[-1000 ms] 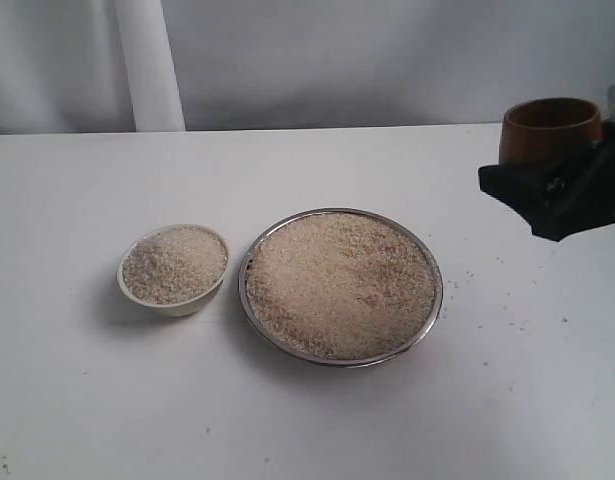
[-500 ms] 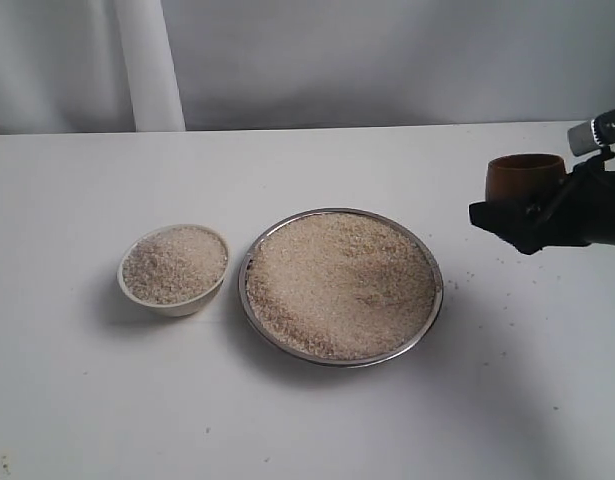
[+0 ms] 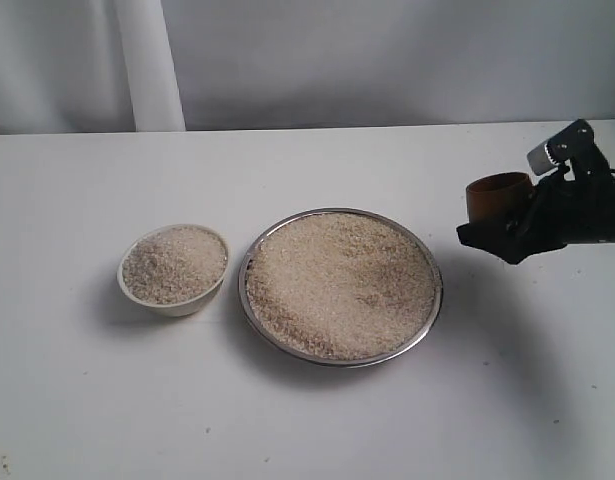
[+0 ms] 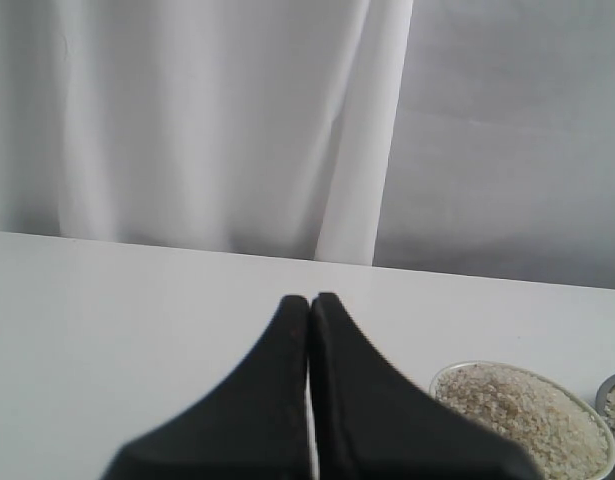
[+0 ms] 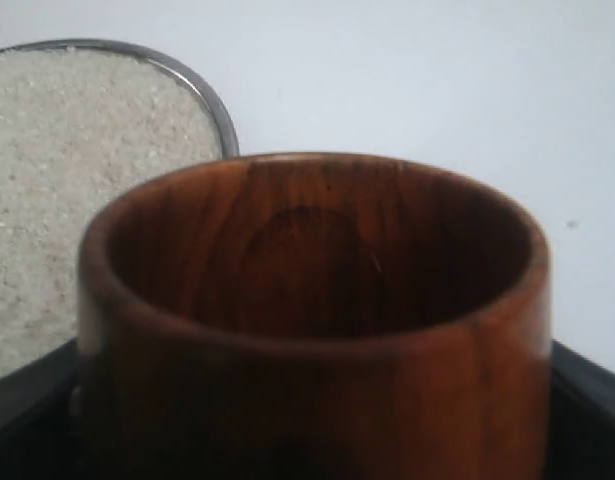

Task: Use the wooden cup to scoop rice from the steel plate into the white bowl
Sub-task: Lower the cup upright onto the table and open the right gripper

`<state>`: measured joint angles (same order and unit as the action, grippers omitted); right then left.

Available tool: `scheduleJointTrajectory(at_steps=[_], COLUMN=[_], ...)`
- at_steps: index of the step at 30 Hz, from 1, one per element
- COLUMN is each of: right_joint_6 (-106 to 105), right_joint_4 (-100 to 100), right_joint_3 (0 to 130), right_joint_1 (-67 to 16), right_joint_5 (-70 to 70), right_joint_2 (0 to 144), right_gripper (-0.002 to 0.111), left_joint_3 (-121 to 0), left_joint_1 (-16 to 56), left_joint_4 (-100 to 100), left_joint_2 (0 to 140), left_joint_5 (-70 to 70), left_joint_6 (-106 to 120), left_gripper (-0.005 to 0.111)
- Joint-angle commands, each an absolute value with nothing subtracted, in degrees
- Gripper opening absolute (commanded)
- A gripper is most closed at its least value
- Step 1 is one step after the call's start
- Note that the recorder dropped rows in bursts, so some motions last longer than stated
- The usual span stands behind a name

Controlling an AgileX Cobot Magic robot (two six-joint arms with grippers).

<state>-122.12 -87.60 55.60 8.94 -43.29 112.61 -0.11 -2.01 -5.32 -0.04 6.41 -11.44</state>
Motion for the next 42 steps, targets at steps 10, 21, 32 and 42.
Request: scheduleJointTrajectory(at_steps=[10, 21, 32, 42], right_joint_6=[-122.8, -122.8, -122.8, -119.5], right_joint_4=[-81.1, -78.3, -78.5, -79.0], right_joint_3=[64.7, 66.8, 66.8, 66.7], right_joint_1=[9.2, 9.1, 9.1, 9.1], right_joint_5=[-47.5, -48.6, -50.2, -53.5], right_joint_2=[122.5, 126.3, 126.3, 126.3], right_gripper=[0.000, 0.000, 0.043, 0.051], left_joint_3=[0.0, 0.0, 0.0, 0.0], left_joint_1=[-1.7, -1.7, -1.7, -1.7], left_joint_4=[-5.0, -5.0, -5.0, -5.0], left_joint_2=[0.0, 0.0, 0.0, 0.0], left_joint_5=[6.2, 6.2, 6.2, 6.2], left_joint_6=[-11.7, -11.7, -11.7, -11.7], left_gripper=[0.000, 0.000, 0.000, 0.000])
